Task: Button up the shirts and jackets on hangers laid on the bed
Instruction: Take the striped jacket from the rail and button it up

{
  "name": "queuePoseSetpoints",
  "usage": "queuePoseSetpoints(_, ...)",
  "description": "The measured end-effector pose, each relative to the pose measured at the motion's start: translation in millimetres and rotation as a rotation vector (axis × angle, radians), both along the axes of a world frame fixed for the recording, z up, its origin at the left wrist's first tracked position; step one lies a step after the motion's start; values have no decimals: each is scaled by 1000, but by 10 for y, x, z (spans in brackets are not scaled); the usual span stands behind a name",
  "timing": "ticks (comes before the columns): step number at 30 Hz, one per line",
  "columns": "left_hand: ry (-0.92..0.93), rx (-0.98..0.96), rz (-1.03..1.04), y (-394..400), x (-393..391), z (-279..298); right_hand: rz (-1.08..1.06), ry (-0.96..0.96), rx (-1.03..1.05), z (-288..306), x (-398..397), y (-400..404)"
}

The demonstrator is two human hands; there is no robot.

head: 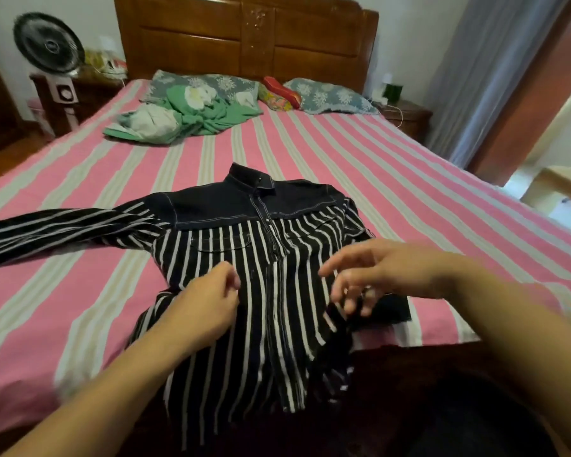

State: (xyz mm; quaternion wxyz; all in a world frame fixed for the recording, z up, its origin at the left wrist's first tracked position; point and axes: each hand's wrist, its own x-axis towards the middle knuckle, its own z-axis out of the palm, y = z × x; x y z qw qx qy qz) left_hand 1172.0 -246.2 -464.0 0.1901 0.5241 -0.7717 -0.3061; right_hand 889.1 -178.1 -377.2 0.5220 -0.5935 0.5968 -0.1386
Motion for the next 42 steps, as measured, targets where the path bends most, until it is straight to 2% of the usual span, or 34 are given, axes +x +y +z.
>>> queuePoseSetpoints(1,25,-47,-18,16,-10,19,-248,86,-157,-128,-191,-35)
queuePoseSetpoints(2,49,-59,-79,39,-20,17,-430,270,-274,-272,-410,-53)
queuePoseSetpoints(3,53,-40,-155,76,-34,14,-501,483,-288,-428,-598,-31)
queuePoseSetpoints(4,11,-18,-217,111,-44,-2,-454,657,-236,-565,-722,31)
queuePoseSetpoints(5,-66,-23,-268,137,-58,-31,-379,697,-145,-695,-812,112)
queuePoseSetpoints(7,-241,-64,-345,173,-92,-134,-260,487,-62,-824,-903,296)
queuePoseSetpoints(9,-293,-103,-373,208,-136,-192,-239,260,-107,-822,-818,425)
queuePoseSetpoints(11,-223,-79,-357,222,-187,-207,-208,307,-193,-923,-721,456)
queuePoseSetpoints(14,-66,28,-274,198,-264,-231,-169,546,-455,-1087,-645,407)
queuePoseSetpoints(16,-18,66,-203,149,-282,-229,-291,688,-618,-971,-880,347)
queuePoseSetpoints(18,-26,84,-172,112,-266,-210,-503,888,-678,-620,-1277,349)
queuePoseSetpoints(20,-64,105,-177,93,-262,-187,-677,1173,-635,-272,-1732,465)
queuePoseSetpoints(22,-92,119,-182,107,-280,-170,-679,1549,-400,-138,-2052,601)
queuePoseSetpoints(23,-91,124,-174,118,-299,-165,-669,1626,-304,-151,-2066,610)
queuePoseSetpoints(24,-86,127,-155,142,-329,-159,-644,1602,-300,-229,-2032,587)
queuePoseSetpoints(26,-51,131,-112,197,-409,-163,-529,1337,-425,-449,-1728,491)
queuePoseSetpoints(28,8,111,-79,238,-501,-183,-437,1009,-357,-686,-1231,375)
queuePoseSetpoints(31,203,214,37,192,-532,-147,-205,699,-206,-932,-632,216)
queuePoseSetpoints(33,303,271,127,70,-440,-88,-98,527,-269,-1000,-415,132)
queuePoseSetpoints(35,295,290,152,-46,-319,-50,-67,362,-304,-1037,-282,81)
queuePoseSetpoints(37,274,323,157,-106,-232,-54,-175,191,-320,-1080,-153,52)
queuePoseSetpoints(39,264,353,146,-127,-205,-101,-386,25,-381,-1119,-85,20)
queuePoseSetpoints(42,285,318,88,-85,-216,-117,-662,-378,-371,-1007,-22,46)
